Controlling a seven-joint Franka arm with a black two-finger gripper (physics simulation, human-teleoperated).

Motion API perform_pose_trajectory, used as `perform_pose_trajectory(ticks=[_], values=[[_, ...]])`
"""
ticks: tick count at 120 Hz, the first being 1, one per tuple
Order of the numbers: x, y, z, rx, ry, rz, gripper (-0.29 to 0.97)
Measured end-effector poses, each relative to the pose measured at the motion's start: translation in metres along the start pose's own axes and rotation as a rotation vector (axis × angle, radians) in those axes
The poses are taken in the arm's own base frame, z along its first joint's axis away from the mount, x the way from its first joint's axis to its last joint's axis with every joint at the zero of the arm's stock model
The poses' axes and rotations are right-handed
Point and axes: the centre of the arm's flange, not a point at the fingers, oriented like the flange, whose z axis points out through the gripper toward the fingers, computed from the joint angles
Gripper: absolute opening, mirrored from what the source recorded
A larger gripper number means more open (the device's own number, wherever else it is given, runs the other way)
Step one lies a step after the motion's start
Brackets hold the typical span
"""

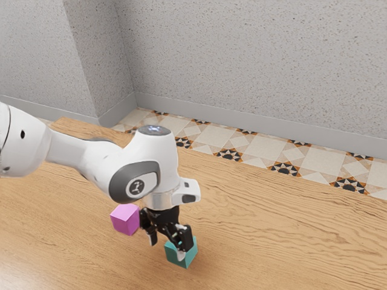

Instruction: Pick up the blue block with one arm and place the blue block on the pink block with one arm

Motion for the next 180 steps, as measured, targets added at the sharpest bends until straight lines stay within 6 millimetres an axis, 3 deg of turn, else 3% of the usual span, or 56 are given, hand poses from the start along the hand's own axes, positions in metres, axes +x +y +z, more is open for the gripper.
perform_pose_trajectory(ticks=[30, 58, 82, 123, 139, 180], values=[[-0.001, 0.004, 0.007, 0.002, 0.004, -0.017, 0.68], [0.014, 0.007, 0.023, 0.007, -0.016, -0.030, 0.68], [0.022, 0.002, 0.023, 0.004, -0.013, -0.051, 0.67], [0.031, 0.003, 0.018, 0.000, 0.001, -0.062, 0.52], [0.042, -0.009, 0.015, -0.004, 0.007, -0.088, 0.50], [0.043, -0.007, 0.019, 0.003, 0.000, -0.083, 0.48]])
